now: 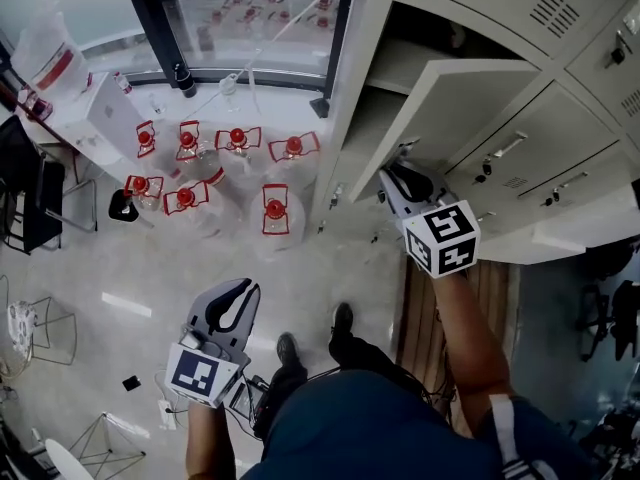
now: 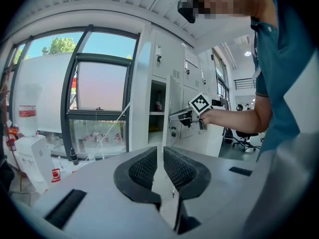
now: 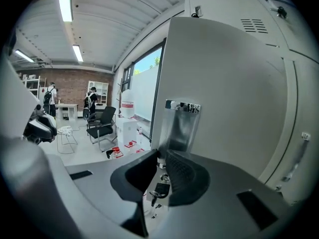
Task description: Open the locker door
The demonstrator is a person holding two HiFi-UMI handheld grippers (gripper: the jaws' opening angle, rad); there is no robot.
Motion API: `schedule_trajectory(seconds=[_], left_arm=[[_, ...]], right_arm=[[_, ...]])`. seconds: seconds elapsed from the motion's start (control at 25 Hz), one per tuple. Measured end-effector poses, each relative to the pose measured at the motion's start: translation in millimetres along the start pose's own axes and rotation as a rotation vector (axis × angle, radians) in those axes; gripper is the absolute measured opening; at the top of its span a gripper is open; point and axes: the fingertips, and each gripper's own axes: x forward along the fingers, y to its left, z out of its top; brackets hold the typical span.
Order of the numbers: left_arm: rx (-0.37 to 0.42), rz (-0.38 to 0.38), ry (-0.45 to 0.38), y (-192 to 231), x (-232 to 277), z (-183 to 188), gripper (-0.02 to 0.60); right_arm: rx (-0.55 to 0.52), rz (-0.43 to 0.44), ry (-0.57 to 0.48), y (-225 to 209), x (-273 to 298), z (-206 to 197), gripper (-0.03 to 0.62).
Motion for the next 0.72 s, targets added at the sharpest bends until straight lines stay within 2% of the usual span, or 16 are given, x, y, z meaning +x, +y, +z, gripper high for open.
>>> schedule_trajectory(seconds=[0.2, 0.6, 0.64, 0.68, 0.72], left_arm=[[0.014, -0.011, -0.031, 3, -13, 6, 0.054], [0.028, -0.04, -0.023, 14, -29, 7, 0.054], [0.033, -0.047, -0.027, 15, -29, 10, 0.054], [0.039, -0.052, -0.032, 15, -28, 13, 0.054], [0.045, -0.058, -0.039, 16, -28, 16, 0.054]], right_arm=[[0.03, -0.029, 0.01, 7, -28, -12, 0.063], [0.043, -0.132, 0.051, 15, -76, -31, 0.068], [0.05, -0.139, 0.056, 17, -78, -31, 0.102], [0.06, -0.146, 0.059, 20, -79, -31, 0.203], [0.071, -0.159, 0.058, 21, -80, -29, 0.216]])
